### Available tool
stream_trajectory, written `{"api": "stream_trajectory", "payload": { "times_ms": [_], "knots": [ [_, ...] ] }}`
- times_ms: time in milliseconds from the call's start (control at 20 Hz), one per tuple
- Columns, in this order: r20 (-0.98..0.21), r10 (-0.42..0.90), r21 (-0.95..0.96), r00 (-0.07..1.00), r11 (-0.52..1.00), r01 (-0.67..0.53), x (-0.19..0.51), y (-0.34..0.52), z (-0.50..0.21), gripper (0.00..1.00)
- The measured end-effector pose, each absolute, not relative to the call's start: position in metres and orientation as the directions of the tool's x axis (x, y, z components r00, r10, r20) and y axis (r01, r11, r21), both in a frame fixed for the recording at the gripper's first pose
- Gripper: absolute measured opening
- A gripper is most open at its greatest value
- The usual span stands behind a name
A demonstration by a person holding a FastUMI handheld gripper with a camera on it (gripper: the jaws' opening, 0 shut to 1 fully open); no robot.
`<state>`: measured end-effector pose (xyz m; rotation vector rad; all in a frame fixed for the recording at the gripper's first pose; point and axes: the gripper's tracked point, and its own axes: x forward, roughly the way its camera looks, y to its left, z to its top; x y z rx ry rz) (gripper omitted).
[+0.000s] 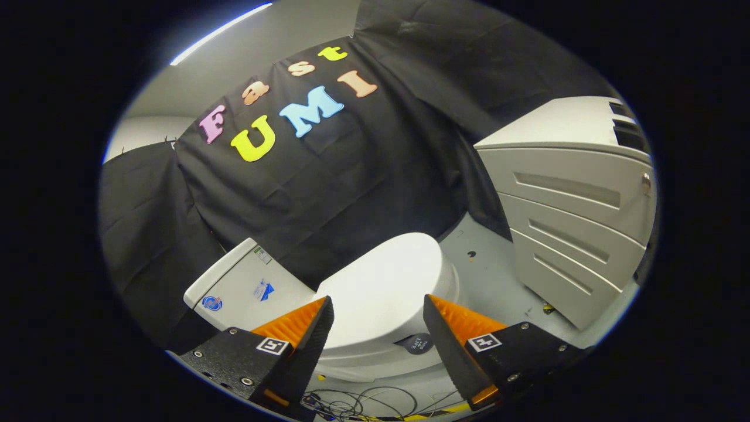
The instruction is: Open the toilet lid.
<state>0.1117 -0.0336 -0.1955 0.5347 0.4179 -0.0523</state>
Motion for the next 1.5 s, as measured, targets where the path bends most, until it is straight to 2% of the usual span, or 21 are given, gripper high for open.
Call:
{"api": "stream_trajectory", "payload": {
  "times_ms": [600, 850, 1150, 1350, 1450, 1500],
  "knots": [
    [-0.508, 0.196, 0.696, 0.839, 0.667, 0.266, 0.122, -0.031, -0.272, 0.94],
    [-0.507, 0.169, 0.773, 0.845, 0.523, 0.359, 0.121, -0.031, -0.293, 0.94],
    [-0.541, 0.119, 0.780, 0.833, 0.441, 0.444, 0.125, -0.030, -0.315, 0.91],
    [-0.536, 0.120, 0.807, 0.836, 0.364, 0.465, 0.126, -0.028, -0.327, 0.83],
    [-0.543, 0.125, 0.813, 0.831, 0.325, 0.482, 0.131, -0.024, -0.334, 0.77],
    [-0.541, 0.128, 0.819, 0.831, 0.305, 0.486, 0.132, -0.022, -0.335, 0.70]
  ]
}}
